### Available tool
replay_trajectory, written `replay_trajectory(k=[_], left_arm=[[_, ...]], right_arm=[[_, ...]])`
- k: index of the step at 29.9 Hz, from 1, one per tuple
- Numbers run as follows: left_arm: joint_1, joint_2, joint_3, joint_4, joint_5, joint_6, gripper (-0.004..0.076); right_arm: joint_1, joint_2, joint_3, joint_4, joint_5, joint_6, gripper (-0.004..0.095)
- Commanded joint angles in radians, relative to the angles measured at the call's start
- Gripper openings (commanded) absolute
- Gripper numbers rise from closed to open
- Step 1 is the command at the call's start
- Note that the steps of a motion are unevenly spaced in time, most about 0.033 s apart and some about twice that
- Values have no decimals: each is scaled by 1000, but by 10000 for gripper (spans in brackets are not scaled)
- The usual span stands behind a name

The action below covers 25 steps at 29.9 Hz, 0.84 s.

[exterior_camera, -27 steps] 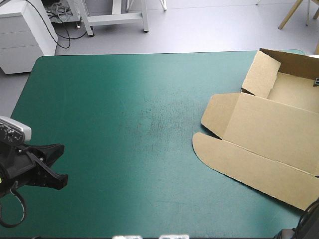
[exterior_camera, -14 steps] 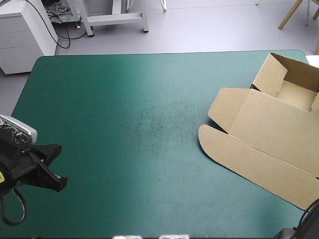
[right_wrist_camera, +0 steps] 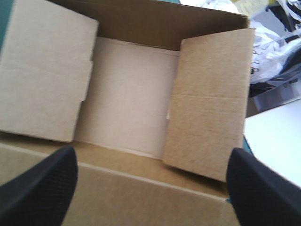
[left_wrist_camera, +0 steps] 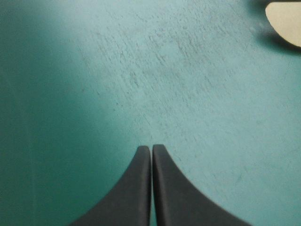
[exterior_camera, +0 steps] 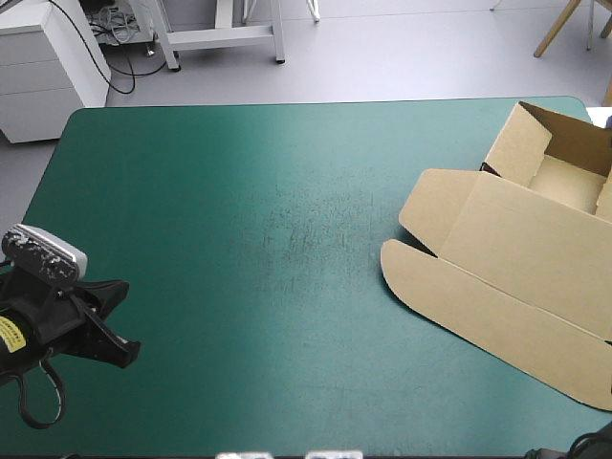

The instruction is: Fold the box

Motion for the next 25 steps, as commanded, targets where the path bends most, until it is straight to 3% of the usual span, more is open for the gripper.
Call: replay_trajectory(k=[1,5,9,15,25], left_arm=[[-5,-29,-2,-24,-130,17,-10],[-5,-83,62,-24,-179,29,-10],[-5,-157,150,-24,-258,32,-10],[-5,-271,305,-24,-330,32,-10],[-5,-434,521,-75,-502,46,-10]], right_arm=[[83,-157,53,27,-26,-18,434],[216,-250,121,25,-31,-44,-1],[352,-347,236,18,-45,-53,-10],[483,-523,475,24,-203,-89,-18],[521,-918,936,58,-409,-159,-19]])
